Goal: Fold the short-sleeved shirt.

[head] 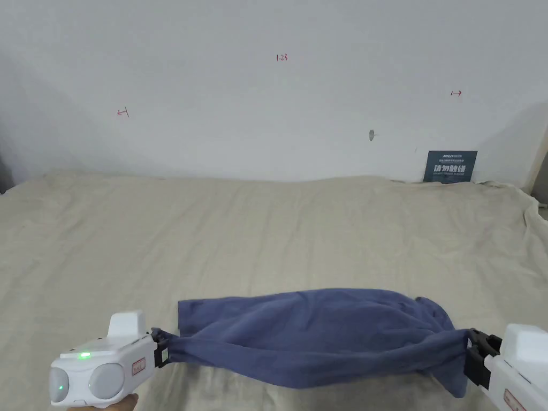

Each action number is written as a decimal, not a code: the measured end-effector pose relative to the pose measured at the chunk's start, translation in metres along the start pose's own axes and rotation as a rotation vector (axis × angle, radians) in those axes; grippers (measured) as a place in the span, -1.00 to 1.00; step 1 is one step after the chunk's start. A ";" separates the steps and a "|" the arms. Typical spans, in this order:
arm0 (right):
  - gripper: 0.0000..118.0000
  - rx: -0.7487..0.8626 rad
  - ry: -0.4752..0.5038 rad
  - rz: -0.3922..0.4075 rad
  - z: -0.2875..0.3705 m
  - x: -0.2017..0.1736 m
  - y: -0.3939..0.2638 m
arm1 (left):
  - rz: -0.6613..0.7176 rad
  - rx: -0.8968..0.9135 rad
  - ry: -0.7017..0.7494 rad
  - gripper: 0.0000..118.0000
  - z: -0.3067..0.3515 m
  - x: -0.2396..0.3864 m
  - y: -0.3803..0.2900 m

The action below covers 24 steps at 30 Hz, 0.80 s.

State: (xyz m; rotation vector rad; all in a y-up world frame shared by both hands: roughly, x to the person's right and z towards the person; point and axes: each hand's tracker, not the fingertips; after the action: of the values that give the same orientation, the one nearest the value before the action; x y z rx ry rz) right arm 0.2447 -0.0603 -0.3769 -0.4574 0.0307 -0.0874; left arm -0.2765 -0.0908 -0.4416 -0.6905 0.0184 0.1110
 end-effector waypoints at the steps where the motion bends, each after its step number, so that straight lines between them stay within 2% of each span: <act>1: -0.99 -0.002 0.005 -0.008 0.011 0.004 -0.011 | 0.004 -0.011 -0.001 -1.00 0.009 -0.003 -0.011; 5: -0.99 -0.028 0.032 -0.059 0.058 0.012 -0.045 | 0.008 -0.030 0.010 -1.00 0.052 -0.009 -0.047; 15: -0.99 -0.095 0.059 -0.040 0.149 0.022 -0.108 | 0.043 -0.069 0.021 -1.00 0.113 -0.031 -0.113; 20: -0.99 -0.166 0.047 -0.058 0.167 0.028 -0.137 | 0.025 -0.122 0.041 -1.00 0.129 -0.028 -0.137; 24: -0.99 -0.243 0.009 -0.070 0.157 0.031 -0.160 | 0.020 -0.155 0.054 -1.00 0.110 -0.035 -0.154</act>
State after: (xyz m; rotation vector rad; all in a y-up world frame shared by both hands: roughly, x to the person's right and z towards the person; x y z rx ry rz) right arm 0.2708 -0.1369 -0.1662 -0.7012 0.0345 -0.1551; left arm -0.2973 -0.1418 -0.2574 -0.8487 0.0686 0.1137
